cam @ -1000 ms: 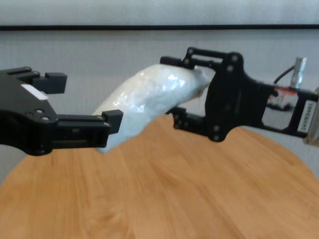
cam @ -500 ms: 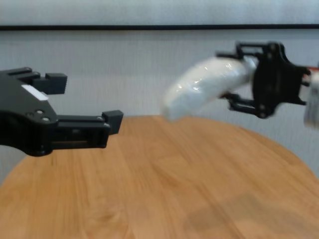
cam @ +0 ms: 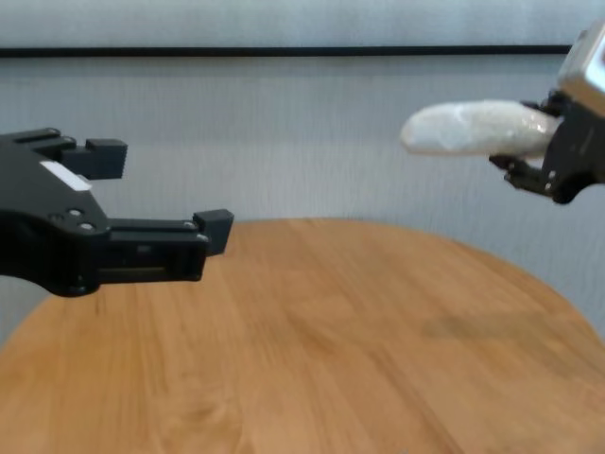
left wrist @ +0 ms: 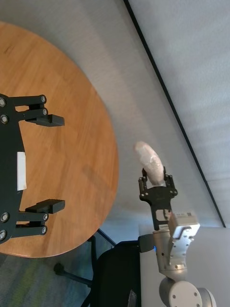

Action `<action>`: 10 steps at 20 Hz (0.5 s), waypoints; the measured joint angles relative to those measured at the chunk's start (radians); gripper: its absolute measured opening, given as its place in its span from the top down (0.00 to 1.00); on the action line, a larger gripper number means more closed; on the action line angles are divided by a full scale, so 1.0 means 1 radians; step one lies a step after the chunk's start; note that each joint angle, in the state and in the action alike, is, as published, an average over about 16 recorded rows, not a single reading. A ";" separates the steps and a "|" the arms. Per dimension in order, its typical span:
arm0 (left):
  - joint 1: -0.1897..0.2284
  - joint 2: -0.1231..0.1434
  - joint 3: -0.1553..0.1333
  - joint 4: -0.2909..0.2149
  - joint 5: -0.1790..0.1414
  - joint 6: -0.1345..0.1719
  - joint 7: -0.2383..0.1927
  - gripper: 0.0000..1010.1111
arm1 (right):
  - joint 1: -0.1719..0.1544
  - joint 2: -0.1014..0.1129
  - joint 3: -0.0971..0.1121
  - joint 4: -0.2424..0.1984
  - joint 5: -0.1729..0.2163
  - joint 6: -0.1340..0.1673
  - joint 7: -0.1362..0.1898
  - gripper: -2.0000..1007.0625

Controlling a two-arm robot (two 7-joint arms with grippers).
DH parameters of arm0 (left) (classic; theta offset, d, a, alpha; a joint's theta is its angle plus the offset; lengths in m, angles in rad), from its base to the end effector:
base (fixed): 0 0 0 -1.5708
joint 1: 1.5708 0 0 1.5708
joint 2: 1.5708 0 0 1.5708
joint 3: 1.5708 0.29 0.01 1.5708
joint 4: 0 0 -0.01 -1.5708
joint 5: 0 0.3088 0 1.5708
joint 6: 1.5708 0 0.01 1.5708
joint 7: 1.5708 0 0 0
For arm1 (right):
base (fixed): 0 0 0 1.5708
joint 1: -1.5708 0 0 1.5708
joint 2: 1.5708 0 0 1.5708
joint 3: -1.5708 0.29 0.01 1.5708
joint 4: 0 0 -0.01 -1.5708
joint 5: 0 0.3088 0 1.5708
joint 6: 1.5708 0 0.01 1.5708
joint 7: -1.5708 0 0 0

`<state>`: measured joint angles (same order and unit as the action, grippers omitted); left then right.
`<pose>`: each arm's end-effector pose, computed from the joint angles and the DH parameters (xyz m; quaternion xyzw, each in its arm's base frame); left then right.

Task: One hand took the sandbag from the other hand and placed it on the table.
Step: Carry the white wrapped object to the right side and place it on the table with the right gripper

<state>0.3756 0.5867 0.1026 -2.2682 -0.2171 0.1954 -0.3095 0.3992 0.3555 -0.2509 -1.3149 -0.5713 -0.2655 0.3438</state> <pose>0.2079 0.0296 -0.1828 0.0987 -0.0999 0.4185 0.8973 0.4304 -0.0568 -0.2334 -0.2752 -0.4121 -0.4093 0.7661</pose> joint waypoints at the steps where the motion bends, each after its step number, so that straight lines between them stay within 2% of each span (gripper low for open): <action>1: 0.000 0.000 0.000 0.000 0.000 0.000 0.000 0.01 | 0.004 -0.007 0.002 0.015 0.006 0.020 -0.001 0.46; 4: 0.000 0.000 0.000 0.000 0.000 0.000 0.000 0.01 | 0.019 -0.026 0.000 0.061 0.010 0.060 -0.013 0.46; 10: 0.000 0.000 0.000 0.000 0.000 0.000 0.000 0.01 | 0.042 -0.048 -0.021 0.139 -0.003 0.098 -0.036 0.46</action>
<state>0.3753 0.5867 0.1026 -2.2682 -0.2171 0.1954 -0.3095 0.4416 0.3071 -0.2722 -1.1763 -0.5740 -0.1677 0.3075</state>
